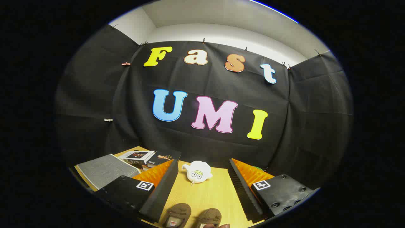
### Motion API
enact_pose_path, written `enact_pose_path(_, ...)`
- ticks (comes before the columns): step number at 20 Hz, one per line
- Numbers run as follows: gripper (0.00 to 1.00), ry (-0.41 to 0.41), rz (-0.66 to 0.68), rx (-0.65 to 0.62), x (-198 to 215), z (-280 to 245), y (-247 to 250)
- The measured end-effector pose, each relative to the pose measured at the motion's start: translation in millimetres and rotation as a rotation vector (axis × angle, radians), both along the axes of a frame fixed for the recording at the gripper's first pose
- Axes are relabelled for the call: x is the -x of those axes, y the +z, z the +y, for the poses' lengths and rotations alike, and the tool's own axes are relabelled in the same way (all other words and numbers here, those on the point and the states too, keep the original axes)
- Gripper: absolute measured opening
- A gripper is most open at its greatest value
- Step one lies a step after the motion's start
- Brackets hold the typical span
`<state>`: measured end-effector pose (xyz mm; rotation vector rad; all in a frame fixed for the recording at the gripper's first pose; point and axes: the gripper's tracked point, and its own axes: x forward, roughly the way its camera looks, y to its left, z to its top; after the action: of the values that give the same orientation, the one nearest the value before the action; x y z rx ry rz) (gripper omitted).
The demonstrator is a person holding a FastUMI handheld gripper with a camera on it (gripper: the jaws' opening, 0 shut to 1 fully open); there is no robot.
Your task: Open the storage box then place both shoes into the box .Put the left shoe in first, then the right shoe, with the right side of both shoes facing outward in a uniform manner.
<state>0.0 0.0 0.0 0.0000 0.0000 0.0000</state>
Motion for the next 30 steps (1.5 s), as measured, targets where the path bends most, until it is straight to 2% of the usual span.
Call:
enact_pose_path(3, 0.97, 0.016, 0.010, -0.036, -2, 7, -2)
enact_pose_path(11, 0.97, 0.033, 0.017, -0.008, -4, 17, -3)
enact_pose_path(17, 0.96, 0.145, 0.037, -0.031, -1, 52, -7)
enact_pose_path(18, 0.97, 0.174, 0.058, -0.053, -2, 60, -10)
enact_pose_path(20, 0.98, 0.312, 0.136, -0.148, 1, 95, -21)
enact_pose_path(23, 0.98, 0.505, 0.336, -0.368, 8, 145, -53)
enact_pose_path(27, 0.98, 0.659, 0.557, -0.664, 7, 194, -85)
enact_pose_path(30, 0.98, 0.751, 0.698, -0.790, 8, 225, -113)
